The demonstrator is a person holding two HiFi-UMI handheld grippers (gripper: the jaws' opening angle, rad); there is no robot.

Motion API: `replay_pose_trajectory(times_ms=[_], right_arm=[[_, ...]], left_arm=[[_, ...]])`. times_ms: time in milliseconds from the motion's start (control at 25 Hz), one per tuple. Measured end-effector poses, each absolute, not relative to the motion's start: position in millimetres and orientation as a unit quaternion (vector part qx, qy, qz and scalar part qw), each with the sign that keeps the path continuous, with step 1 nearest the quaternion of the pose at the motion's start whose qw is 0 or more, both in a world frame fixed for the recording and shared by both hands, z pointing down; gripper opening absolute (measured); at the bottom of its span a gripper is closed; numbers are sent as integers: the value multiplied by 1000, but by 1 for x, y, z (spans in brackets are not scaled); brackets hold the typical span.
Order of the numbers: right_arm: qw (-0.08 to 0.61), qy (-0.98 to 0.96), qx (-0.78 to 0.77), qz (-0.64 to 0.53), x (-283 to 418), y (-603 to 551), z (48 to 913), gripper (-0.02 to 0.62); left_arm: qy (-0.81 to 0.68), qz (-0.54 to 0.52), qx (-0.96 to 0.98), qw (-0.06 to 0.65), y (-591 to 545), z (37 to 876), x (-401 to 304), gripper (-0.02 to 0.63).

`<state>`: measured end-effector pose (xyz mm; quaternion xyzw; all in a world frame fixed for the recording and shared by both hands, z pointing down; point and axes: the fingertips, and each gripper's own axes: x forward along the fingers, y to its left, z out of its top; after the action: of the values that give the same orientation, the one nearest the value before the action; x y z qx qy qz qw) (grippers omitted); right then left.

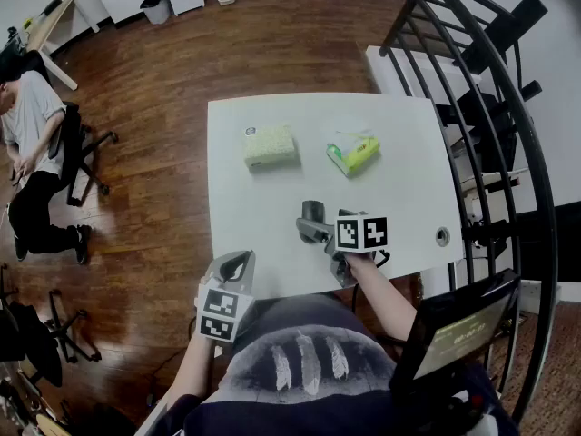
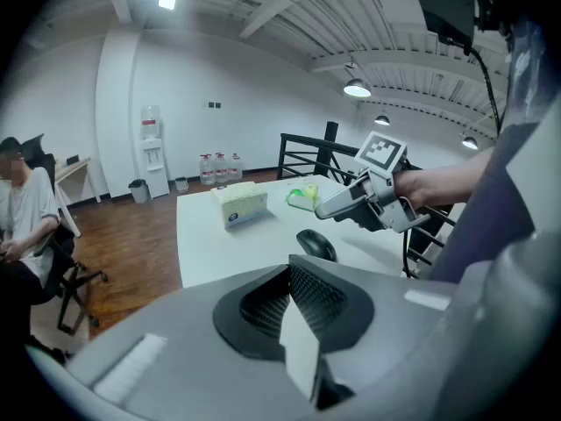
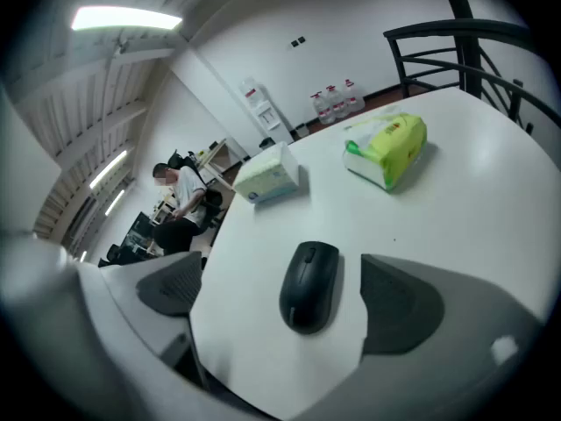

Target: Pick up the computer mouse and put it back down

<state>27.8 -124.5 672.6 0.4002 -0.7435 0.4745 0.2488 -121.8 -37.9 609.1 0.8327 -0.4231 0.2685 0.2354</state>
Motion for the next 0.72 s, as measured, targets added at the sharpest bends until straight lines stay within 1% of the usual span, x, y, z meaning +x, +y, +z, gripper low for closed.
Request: replay_pose_trajectory(times_ms=[320,560,600,720], right_arm=[[342,-684,428,481,14,-145,735,561],[390,-655,451,464,16,-150,754,561],[397,-650,457,460,17,-150,755,559],[415,-635,471,450,21,-152,758,517]], left_arm=[[-421,261,831,255,-57,628,-154,15],[-422,253,829,267,-69,634,-173,15],[-422,251,828,269,-70,635,-175,15],[-422,247,827,276,-72,639,-181,15]])
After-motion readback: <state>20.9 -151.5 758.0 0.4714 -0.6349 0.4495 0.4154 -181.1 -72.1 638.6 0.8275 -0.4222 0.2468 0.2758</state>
